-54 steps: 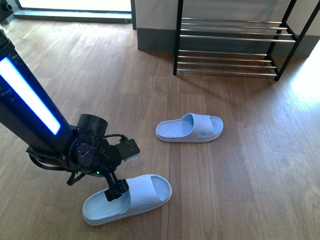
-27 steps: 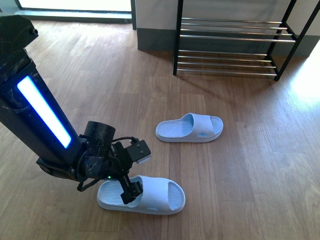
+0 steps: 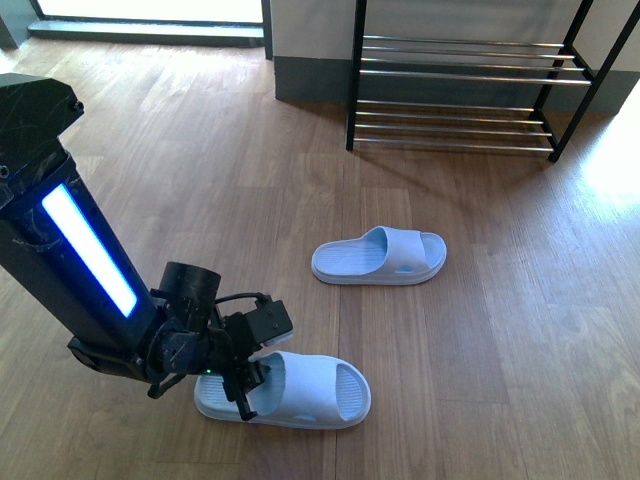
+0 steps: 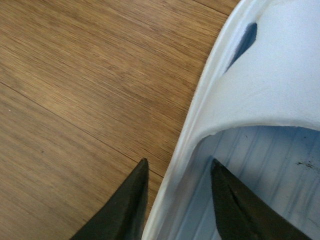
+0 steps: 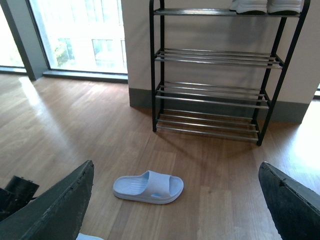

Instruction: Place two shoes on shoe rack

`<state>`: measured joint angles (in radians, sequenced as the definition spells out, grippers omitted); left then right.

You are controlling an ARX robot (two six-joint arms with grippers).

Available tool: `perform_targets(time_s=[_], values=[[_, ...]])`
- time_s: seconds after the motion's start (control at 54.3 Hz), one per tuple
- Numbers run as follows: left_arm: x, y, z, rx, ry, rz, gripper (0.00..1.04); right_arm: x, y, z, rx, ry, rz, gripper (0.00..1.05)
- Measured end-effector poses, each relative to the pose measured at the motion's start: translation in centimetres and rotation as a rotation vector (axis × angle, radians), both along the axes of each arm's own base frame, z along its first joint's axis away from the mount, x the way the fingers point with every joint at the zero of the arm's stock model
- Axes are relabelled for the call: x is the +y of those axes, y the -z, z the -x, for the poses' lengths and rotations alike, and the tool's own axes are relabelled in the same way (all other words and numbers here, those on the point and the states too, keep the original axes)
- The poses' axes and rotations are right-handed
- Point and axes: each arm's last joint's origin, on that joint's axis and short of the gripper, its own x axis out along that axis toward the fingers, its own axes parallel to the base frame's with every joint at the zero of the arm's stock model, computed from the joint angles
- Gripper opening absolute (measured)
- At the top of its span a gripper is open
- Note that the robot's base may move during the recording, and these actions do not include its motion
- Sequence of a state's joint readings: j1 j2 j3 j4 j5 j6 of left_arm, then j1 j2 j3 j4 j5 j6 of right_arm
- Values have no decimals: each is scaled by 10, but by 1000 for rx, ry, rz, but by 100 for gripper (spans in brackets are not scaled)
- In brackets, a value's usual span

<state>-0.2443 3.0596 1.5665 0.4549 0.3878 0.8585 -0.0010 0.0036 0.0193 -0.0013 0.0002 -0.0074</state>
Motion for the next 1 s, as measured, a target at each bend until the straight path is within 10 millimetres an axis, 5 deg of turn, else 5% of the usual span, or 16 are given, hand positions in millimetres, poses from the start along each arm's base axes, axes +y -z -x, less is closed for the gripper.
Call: perform_targets(time_s=[0.221,0.479,0.774,0.995], values=[[1,-1,0,7,-7,3,2,0,0,0,0,0,0,96],[8,-15,-3,49,-106,-34,2,0,0,0,0,0,0,96],[36,-124,-33,-41,-414,6,2,0,0,0,0,0,0,96],[47,-204,-16,-133,-575,14,2,0,0,0,0,0,0,96]])
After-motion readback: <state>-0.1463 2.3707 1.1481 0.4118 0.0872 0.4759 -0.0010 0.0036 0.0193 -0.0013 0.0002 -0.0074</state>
